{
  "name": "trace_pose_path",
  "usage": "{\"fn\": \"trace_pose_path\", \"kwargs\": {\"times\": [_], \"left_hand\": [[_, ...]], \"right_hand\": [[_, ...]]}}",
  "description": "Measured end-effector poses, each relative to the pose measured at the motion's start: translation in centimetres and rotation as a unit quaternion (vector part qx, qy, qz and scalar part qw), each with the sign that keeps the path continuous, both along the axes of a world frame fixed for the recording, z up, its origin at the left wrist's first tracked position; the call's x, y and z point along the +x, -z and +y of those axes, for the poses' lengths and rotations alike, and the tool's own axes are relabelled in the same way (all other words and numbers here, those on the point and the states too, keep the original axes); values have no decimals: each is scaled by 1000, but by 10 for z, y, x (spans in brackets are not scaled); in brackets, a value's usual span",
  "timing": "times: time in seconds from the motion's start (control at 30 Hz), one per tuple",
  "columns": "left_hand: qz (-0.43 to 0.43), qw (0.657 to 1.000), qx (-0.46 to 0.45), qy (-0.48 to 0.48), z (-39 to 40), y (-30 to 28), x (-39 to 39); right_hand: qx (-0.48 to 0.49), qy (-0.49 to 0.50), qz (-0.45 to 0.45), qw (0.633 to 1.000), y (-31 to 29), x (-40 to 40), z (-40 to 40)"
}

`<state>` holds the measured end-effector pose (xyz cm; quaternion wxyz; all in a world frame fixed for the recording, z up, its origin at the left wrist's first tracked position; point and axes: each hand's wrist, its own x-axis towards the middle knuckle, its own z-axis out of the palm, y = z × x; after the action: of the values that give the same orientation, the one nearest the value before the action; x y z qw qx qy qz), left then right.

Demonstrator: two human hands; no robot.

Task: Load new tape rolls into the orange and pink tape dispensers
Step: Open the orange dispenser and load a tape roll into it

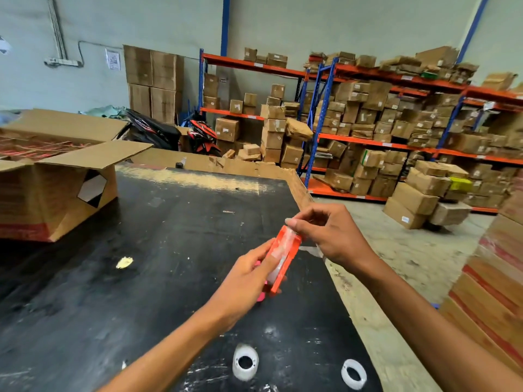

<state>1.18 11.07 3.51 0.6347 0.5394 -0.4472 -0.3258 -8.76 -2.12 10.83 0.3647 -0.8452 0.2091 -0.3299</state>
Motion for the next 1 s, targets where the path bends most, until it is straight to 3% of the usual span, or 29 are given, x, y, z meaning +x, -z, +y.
{"fn": "trace_pose_path", "kwargs": {"times": [0.23, 0.5, 0.67, 0.83, 1.0], "left_hand": [[3, 1000, -1, -7, 2, 7, -1], [-38, 999, 6, -25, -3, 16, 1], [12, 998, 38, -41, -17, 24, -8], [72, 985, 106, -112, -52, 31, -5], [79, 968, 181, -155, -81, 40, -14]], "right_hand": [[104, 11, 36, 994, 1, 2, -1], [271, -17, 53, 961, 8, 5, -11], [301, -22, 40, 952, 20, 3, -17], [275, 91, -9, 957, 46, -8, -32], [287, 52, 24, 956, 90, -16, -26]]}}
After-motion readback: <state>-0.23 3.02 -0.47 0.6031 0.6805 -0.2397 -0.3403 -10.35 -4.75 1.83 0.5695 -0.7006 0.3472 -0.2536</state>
